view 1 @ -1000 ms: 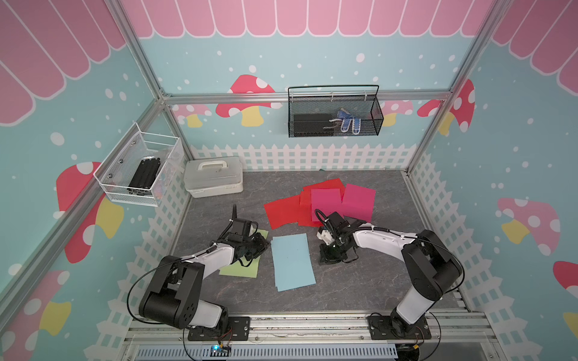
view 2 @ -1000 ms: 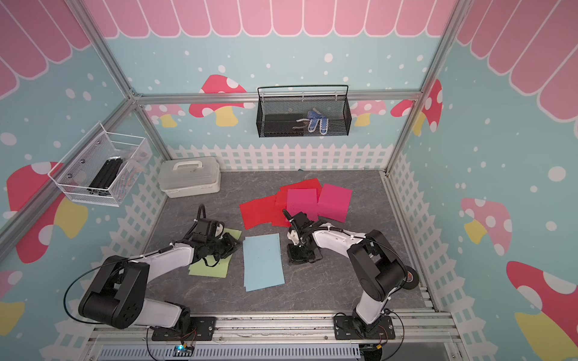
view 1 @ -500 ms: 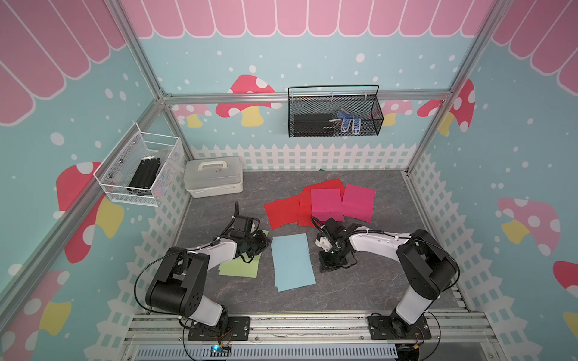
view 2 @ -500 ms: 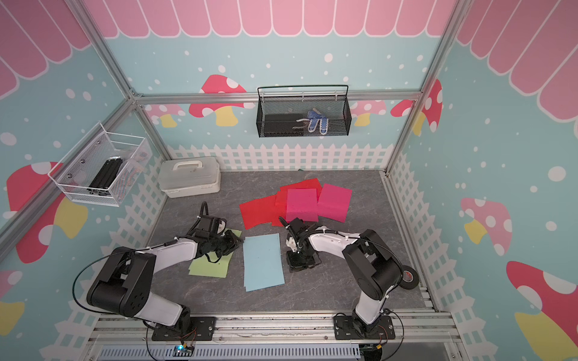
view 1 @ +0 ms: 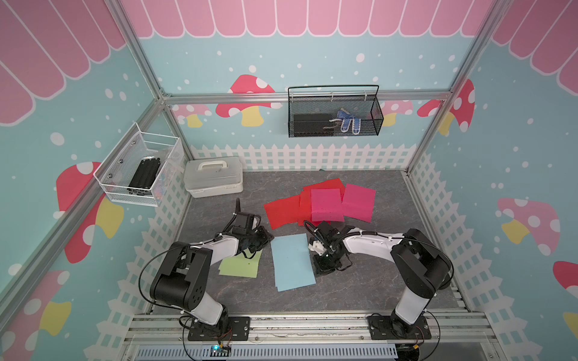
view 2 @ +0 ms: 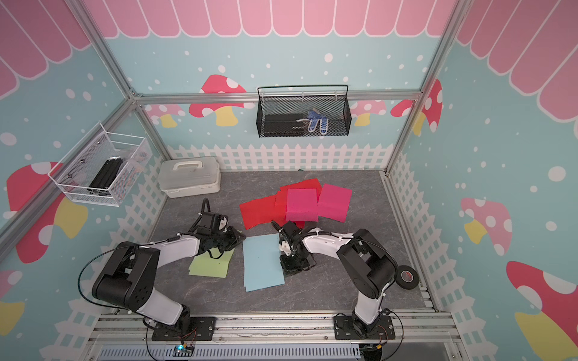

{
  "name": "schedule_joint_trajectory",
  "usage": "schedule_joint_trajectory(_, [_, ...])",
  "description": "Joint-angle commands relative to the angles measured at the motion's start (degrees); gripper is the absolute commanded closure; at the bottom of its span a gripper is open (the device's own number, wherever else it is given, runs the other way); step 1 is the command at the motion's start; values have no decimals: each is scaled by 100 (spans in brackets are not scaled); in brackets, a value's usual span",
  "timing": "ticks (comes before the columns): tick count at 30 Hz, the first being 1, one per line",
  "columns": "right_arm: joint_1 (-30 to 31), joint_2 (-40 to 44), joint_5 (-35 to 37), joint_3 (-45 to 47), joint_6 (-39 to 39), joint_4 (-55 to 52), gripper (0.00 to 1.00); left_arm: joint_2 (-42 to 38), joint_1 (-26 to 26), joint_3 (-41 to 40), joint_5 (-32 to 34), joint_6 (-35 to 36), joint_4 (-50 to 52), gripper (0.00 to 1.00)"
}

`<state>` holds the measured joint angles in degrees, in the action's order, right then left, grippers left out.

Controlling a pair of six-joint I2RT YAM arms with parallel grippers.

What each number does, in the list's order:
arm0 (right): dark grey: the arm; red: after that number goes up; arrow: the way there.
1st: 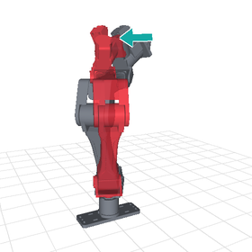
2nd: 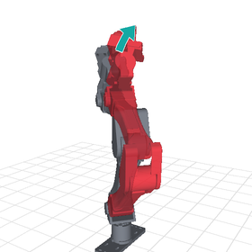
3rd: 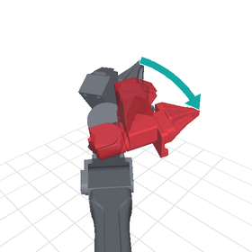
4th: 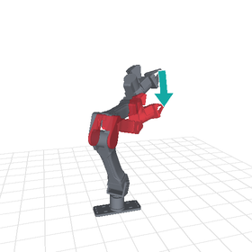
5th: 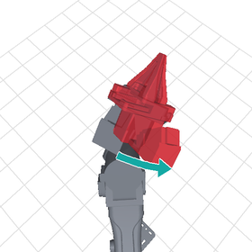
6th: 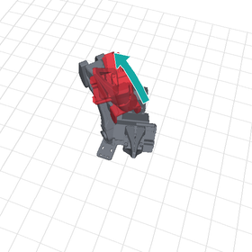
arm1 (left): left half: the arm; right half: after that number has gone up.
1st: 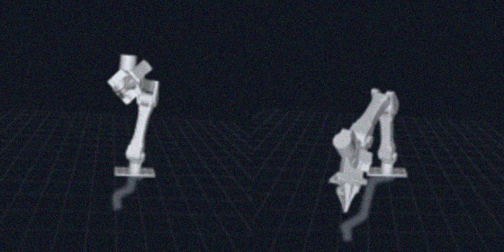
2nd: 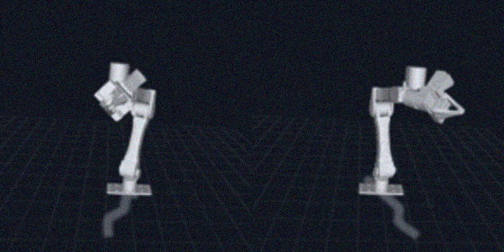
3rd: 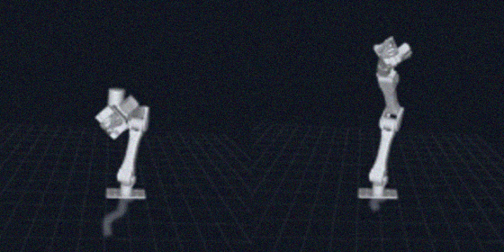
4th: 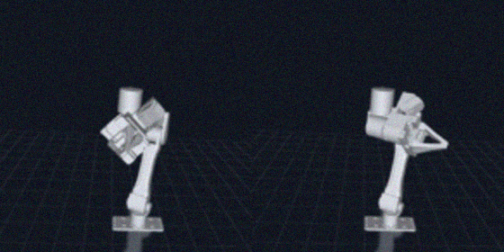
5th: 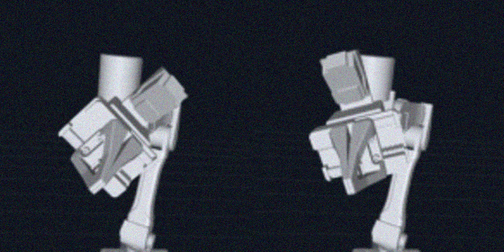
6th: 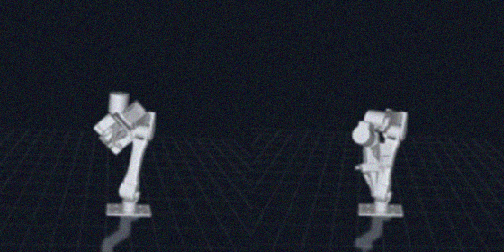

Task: Sort the scattered colored papers by color
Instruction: Adjust the colored paper at the center of the board.

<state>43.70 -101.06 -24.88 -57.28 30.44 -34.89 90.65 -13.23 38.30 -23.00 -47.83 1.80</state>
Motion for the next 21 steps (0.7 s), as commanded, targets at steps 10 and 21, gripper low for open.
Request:
schedule_joint_trajectory(10, [138,-379,252,85,11,-163,88,355,-41,201,-199,-208,-481,70])
schedule_joint_trajectory(21, [147,-459,181,15,7,-112,88,513,-43,544,-246,-191,-423,70])
